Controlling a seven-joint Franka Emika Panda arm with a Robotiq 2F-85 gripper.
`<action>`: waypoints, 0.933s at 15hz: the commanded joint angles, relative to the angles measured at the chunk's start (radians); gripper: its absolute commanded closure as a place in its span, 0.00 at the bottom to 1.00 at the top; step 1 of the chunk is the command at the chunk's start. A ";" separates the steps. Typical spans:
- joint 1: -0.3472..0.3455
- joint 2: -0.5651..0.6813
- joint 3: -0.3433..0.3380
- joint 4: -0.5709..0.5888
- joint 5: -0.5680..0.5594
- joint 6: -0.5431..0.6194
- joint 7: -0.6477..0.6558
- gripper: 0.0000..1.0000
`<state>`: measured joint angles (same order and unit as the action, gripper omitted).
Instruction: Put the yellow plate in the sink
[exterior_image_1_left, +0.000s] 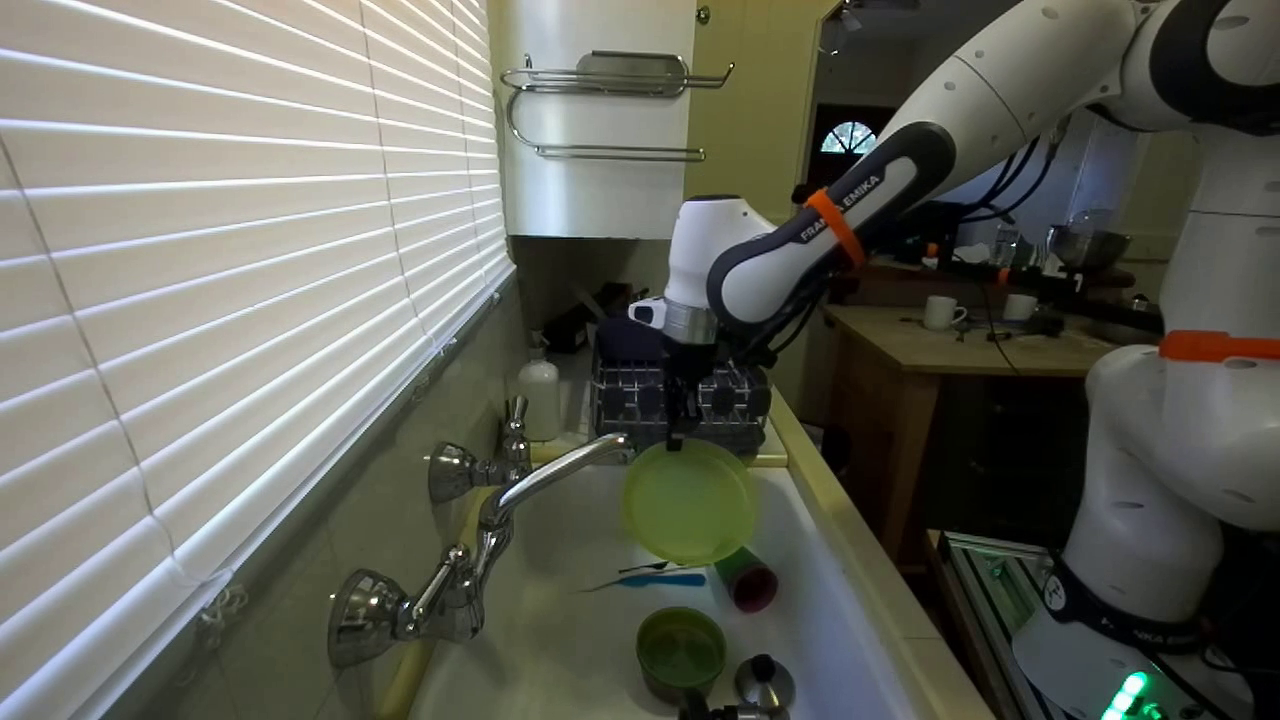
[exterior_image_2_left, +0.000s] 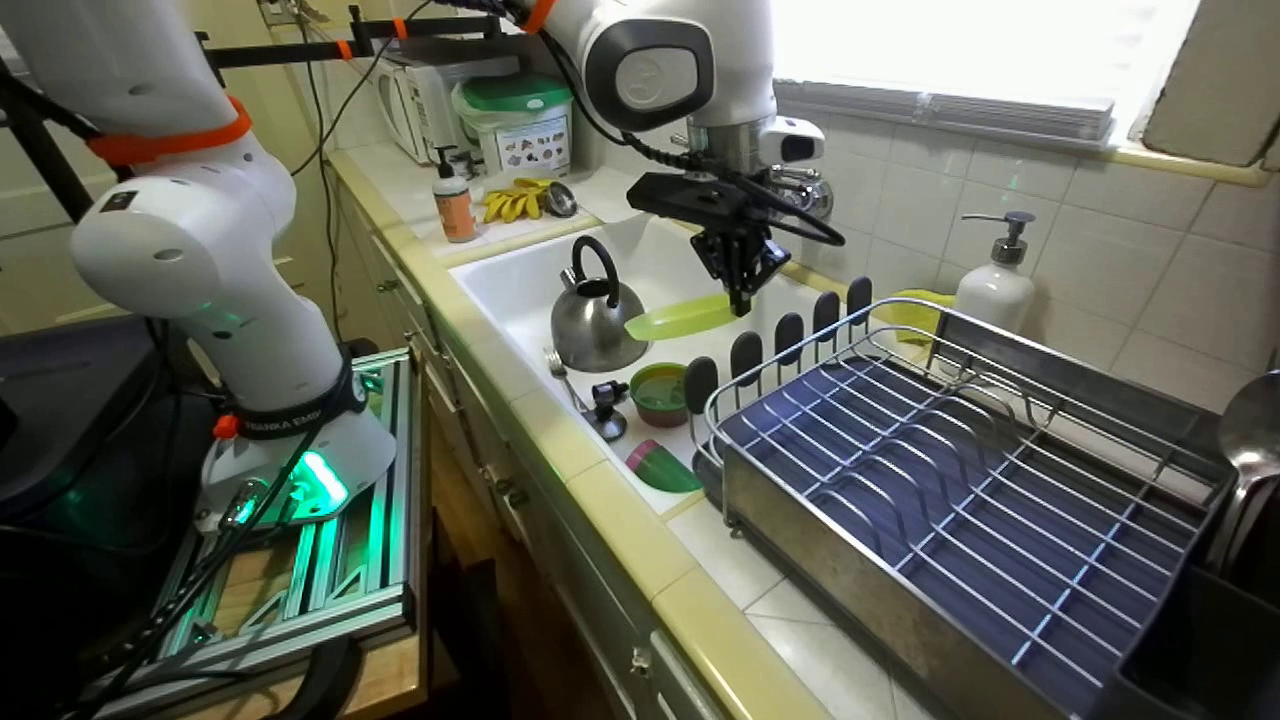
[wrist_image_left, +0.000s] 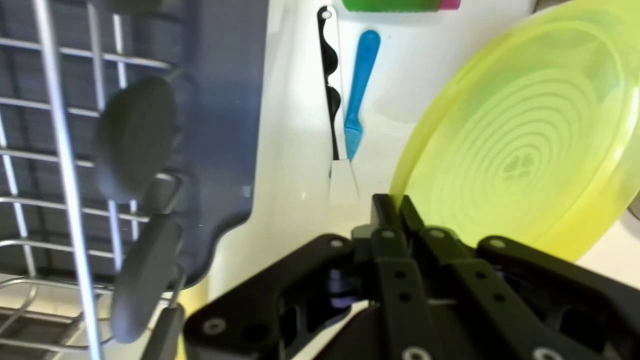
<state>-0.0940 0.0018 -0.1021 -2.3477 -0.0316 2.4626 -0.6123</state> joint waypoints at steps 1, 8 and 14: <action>0.012 0.055 0.023 -0.004 0.058 0.023 -0.092 0.99; -0.017 0.161 0.066 0.003 0.169 0.042 -0.228 0.99; -0.054 0.235 0.088 0.011 0.248 0.035 -0.287 0.99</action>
<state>-0.1186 0.1951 -0.0394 -2.3481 0.1624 2.4862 -0.8501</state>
